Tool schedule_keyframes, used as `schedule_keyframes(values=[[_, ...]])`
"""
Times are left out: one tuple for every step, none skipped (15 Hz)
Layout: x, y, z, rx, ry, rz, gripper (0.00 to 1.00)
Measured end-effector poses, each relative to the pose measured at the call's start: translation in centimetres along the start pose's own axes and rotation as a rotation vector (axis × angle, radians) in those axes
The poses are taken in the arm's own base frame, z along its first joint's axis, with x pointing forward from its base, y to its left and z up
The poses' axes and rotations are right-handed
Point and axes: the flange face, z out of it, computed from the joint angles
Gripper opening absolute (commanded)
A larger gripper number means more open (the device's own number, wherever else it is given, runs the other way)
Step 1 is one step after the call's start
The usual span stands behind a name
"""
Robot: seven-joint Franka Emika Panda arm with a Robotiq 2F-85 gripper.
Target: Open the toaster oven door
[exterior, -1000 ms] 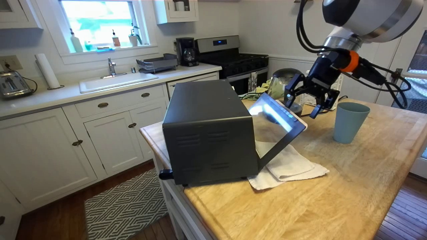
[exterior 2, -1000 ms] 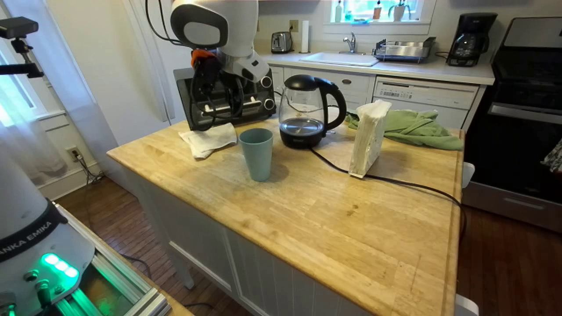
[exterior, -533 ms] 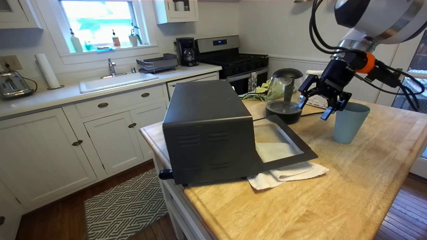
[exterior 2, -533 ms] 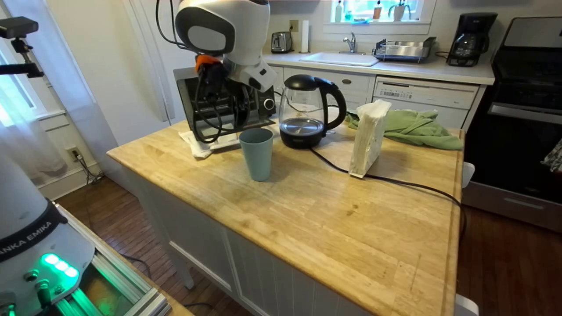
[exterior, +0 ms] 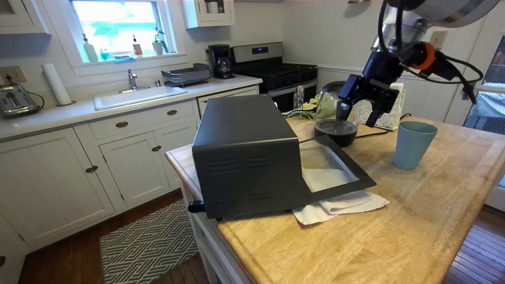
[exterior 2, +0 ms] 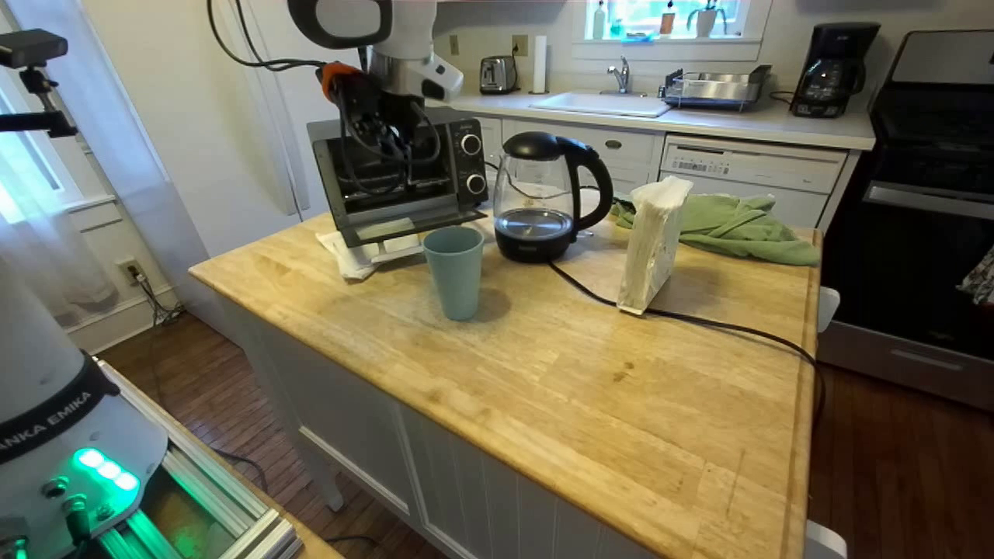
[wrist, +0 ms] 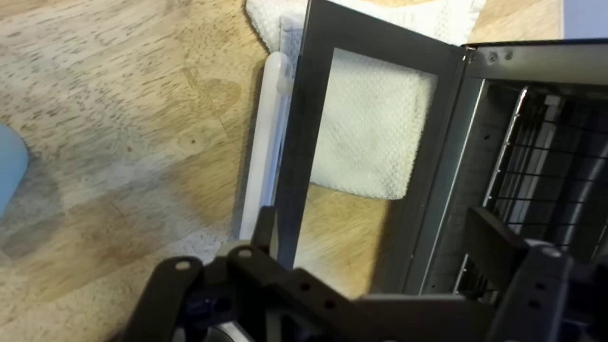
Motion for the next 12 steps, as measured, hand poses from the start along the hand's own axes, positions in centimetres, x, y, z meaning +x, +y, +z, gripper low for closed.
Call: schedule_keyframes(values=[[0.0, -1.4, -0.5, -0.045, 0.007, -0.043, 1.0], [-0.1, -2.6, -1.0, -0.094, 0.015, -0.083, 1.0], [-0.1, -3.5, -1.5, -0.144, 0.016, -0.119, 1.0], [-0.1, -4.1, -2.0, -0.195, 0.014, -0.155, 1.0], [0.0, -4.4, -2.6, -0.242, 0.009, -0.192, 1.0], [0.1, -4.4, -3.3, -0.284, 0.007, -0.229, 1.0], [0.2, -4.2, -3.9, -0.299, 0.004, -0.264, 1.0], [0.4, -4.1, -4.5, -0.297, 0.005, -0.315, 1.0], [0.4, -3.8, -5.2, -0.288, 0.008, -0.369, 1.0], [0.4, -3.7, -5.9, -0.269, 0.014, -0.416, 1.0], [0.4, -3.7, -6.6, -0.245, 0.023, -0.46, 1.0], [0.3, -3.7, -7.3, -0.218, 0.033, -0.503, 1.0]])
